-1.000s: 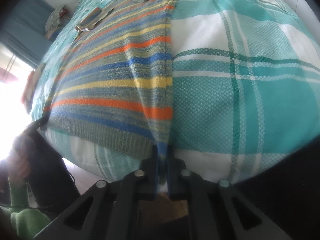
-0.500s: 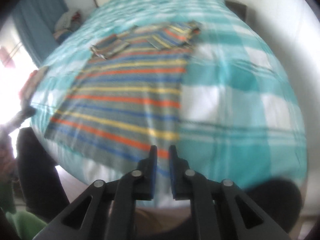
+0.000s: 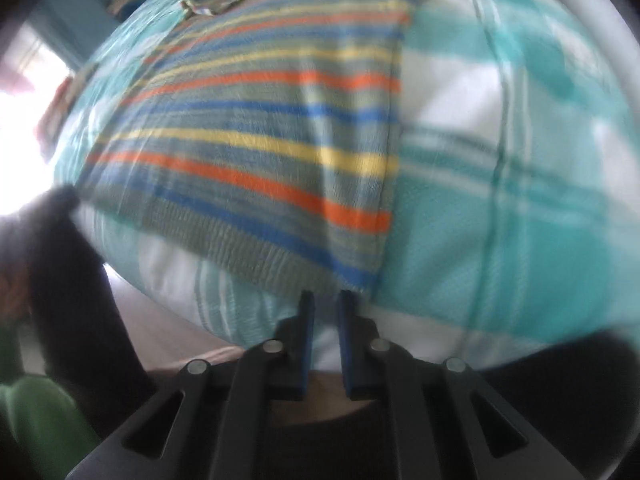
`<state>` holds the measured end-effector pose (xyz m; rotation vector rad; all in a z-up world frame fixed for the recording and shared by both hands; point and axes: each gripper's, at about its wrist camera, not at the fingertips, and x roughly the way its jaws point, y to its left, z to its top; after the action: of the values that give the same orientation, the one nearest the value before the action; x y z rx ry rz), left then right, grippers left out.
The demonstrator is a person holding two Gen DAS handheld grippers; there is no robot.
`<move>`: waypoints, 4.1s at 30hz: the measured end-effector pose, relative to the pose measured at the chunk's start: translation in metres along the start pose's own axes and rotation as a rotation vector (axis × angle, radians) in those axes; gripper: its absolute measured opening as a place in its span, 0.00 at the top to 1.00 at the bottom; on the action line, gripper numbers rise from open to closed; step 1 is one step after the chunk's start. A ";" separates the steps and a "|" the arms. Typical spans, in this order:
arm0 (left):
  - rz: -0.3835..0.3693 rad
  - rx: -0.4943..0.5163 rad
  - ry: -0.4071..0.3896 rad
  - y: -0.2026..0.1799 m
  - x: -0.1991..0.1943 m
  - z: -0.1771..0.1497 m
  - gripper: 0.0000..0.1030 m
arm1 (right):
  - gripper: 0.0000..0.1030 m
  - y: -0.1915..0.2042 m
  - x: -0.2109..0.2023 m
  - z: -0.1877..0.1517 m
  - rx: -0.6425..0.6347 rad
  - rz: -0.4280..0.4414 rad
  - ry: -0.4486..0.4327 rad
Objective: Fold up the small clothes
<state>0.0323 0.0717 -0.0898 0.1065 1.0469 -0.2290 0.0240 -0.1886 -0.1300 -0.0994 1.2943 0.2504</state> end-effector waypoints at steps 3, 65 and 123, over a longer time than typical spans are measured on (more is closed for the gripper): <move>-0.002 -0.064 -0.155 0.001 -0.001 0.026 0.18 | 0.38 -0.001 -0.043 0.055 -0.135 -0.124 -0.169; 0.024 -0.005 -0.176 -0.005 0.000 0.025 0.14 | 0.85 -0.323 0.005 0.027 1.054 -0.127 -0.509; -0.026 -0.828 -0.090 0.304 0.118 0.102 0.76 | 0.52 0.015 0.041 0.021 0.048 0.102 -0.412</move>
<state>0.2473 0.3309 -0.1477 -0.6591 0.9838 0.1861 0.0502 -0.1645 -0.1623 0.0578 0.8951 0.3088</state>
